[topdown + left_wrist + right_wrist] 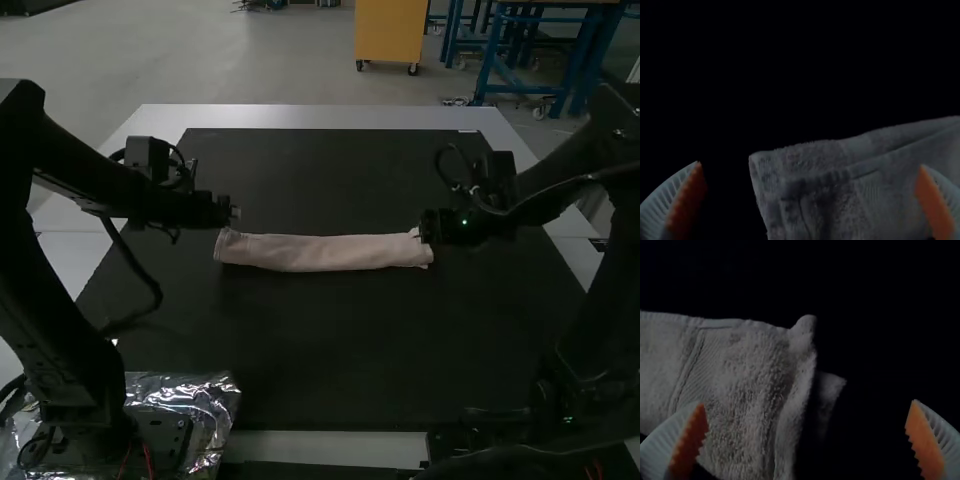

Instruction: Fold the towel.

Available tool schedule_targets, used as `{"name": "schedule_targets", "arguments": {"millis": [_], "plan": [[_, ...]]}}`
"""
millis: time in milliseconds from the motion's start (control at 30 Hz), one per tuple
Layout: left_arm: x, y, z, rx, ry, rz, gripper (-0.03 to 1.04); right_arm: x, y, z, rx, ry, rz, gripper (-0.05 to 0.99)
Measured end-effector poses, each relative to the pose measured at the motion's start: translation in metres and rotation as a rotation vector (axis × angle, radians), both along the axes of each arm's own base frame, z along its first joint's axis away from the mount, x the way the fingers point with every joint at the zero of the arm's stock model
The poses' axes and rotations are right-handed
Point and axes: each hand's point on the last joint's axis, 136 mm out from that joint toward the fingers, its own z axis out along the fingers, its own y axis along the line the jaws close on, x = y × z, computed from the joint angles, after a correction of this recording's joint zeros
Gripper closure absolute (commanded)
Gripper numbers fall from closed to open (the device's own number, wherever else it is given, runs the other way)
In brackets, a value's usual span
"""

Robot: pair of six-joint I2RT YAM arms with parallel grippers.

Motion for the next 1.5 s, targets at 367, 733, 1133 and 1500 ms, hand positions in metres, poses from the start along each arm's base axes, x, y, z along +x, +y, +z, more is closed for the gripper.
{"name": "schedule_targets", "arguments": {"millis": [367, 733, 1133, 1500], "plan": [[0.005, 0.000, 0.006, -0.007, -0.014, 0.006, 0.04, 0.000, 0.000, -0.024, -0.015, 0.043, -0.006, 0.03], [0.007, 0.000, 0.009, -0.007, -0.032, 0.006, 0.04, -0.004, 0.021, -0.034, -0.018, 0.047, 0.042, 0.05], [0.006, 0.000, 0.008, -0.006, -0.024, 0.005, 0.04, -0.002, 0.022, -0.047, -0.009, 0.059, 0.036, 0.96], [0.017, 0.000, 0.023, -0.002, -0.088, 0.006, 0.04, 0.009, -0.056, 0.026, 0.015, -0.048, -0.121, 0.96]]}}
